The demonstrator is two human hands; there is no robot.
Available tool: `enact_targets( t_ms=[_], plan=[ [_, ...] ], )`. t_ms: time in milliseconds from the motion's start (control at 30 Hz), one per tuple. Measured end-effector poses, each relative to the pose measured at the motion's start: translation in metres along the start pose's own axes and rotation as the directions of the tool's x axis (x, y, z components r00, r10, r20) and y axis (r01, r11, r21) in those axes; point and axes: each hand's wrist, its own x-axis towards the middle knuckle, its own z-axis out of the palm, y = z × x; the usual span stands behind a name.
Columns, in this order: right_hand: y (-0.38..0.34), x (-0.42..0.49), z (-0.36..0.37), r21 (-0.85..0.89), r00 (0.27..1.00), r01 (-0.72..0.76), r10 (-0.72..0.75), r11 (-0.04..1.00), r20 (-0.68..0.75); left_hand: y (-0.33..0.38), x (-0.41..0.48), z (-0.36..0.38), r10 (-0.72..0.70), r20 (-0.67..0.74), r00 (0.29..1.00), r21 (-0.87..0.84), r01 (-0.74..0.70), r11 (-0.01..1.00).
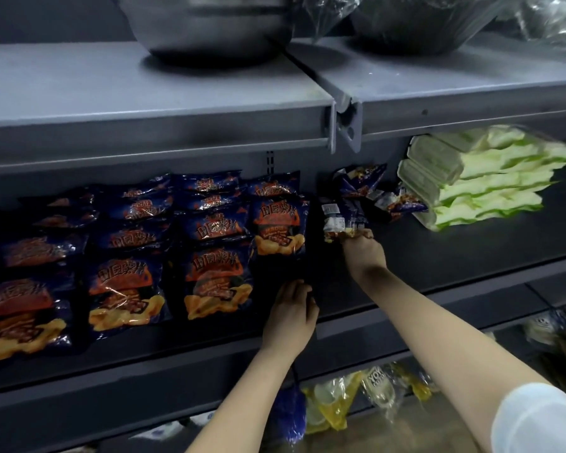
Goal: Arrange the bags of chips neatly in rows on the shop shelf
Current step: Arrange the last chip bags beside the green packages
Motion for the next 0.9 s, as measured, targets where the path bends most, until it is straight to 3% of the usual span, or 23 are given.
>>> enact_targets(
  t_ms=[333,467,567,667,767,900],
  plan=[
    [0.042,-0.034,-0.003,0.396,0.980,-0.172,0.199,0.902,-0.027,0.001,0.005,0.005,0.005,-0.026,1.000,0.007,-0.004,1.000],
    [0.055,-0.046,-0.014,0.549,0.954,-0.145,0.263,0.823,-0.143,-0.001,0.005,0.004,0.011,-0.030,0.999,-0.019,-0.012,1.000],
    [0.066,-0.058,-0.038,0.669,0.890,-0.103,0.368,0.736,-0.268,-0.002,0.003,0.002,0.029,-0.038,0.999,-0.069,-0.032,0.997],
    [0.074,-0.073,-0.063,0.783,0.859,-0.065,0.434,0.619,-0.272,0.001,0.003,-0.005,0.021,-0.053,0.998,-0.208,-0.032,0.978],
    [0.080,-0.083,-0.078,0.902,0.870,-0.100,0.477,0.421,-0.127,0.013,0.006,-0.021,-0.107,-0.024,0.994,-0.495,0.081,0.865],
    [0.084,-0.090,-0.079,0.946,0.875,-0.113,0.481,0.304,-0.049,0.036,0.019,-0.042,-0.146,0.110,0.983,-0.815,0.173,0.553]
  ],
)
